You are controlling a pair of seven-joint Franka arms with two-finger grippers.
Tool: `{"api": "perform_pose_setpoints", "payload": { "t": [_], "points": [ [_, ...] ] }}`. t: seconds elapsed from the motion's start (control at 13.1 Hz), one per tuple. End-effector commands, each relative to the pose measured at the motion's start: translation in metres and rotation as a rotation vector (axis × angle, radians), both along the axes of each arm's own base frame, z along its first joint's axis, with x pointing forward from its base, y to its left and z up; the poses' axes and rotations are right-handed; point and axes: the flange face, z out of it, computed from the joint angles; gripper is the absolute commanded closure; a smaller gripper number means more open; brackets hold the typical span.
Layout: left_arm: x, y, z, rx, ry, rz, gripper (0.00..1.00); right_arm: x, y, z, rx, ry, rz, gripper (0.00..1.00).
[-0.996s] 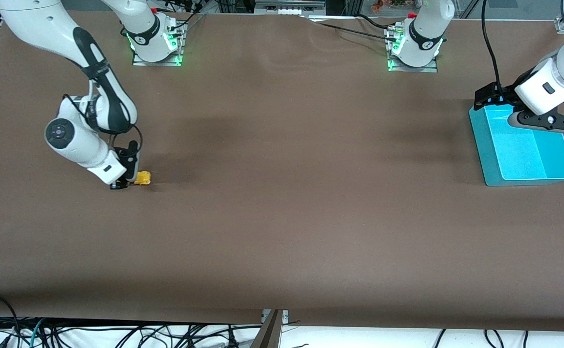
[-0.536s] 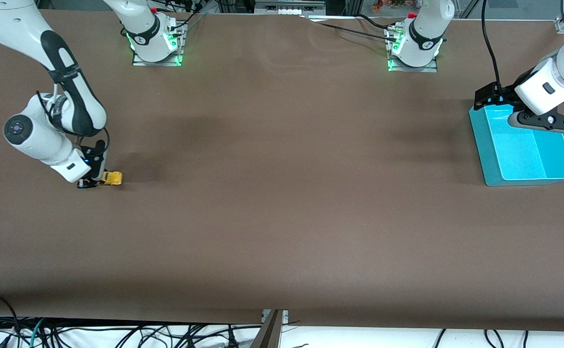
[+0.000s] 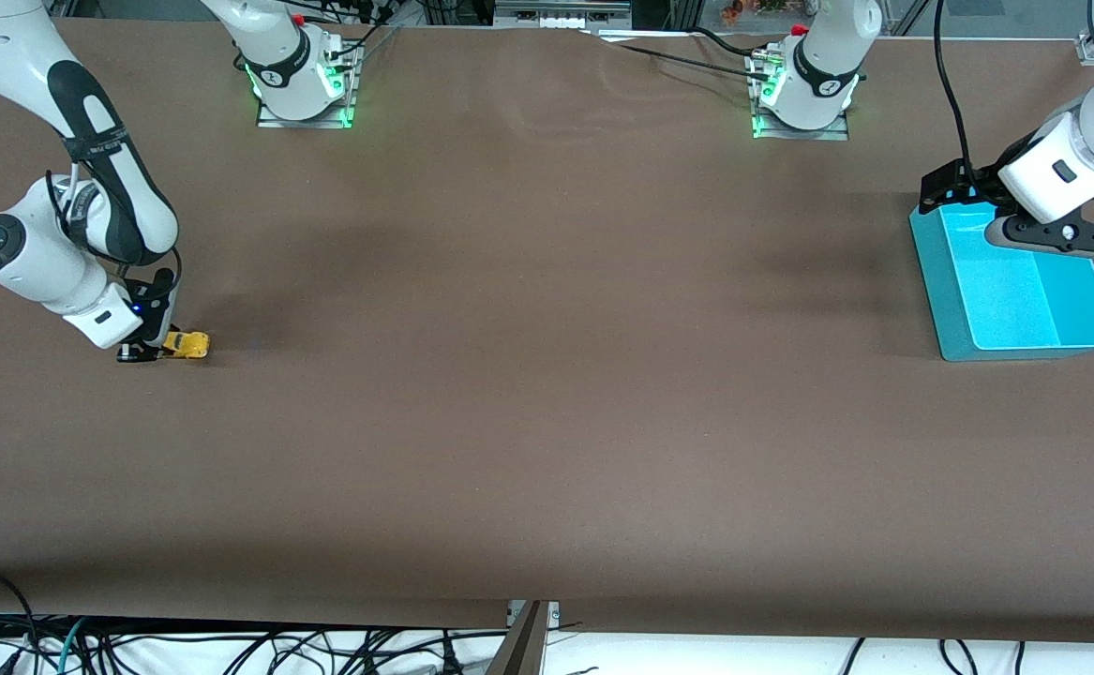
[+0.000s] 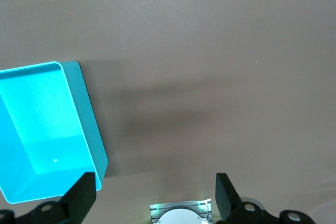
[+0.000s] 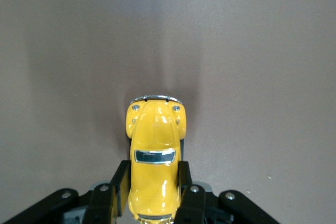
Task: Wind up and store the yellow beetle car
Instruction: 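Drag the car backward along the table with the right gripper, then open the right gripper to release the car rolling forward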
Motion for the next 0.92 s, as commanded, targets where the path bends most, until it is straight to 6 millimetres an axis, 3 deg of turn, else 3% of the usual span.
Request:
{"api": "perform_pose_setpoints", "payload": {
  "t": [0.0,0.38,0.84],
  "points": [
    [0.001,-0.001,0.004,0.027,-0.008,0.0,0.0,0.008,0.001,-0.014,0.007,0.006,0.027,0.0],
    [0.001,-0.001,0.004,0.027,-0.008,0.0,0.0,0.028,0.008,0.026,0.009,0.011,0.047,0.0],
    [-0.001,-0.001,0.007,0.028,-0.01,0.0,0.0,0.037,0.006,0.043,0.009,0.014,0.046,0.0]
  ]
}}
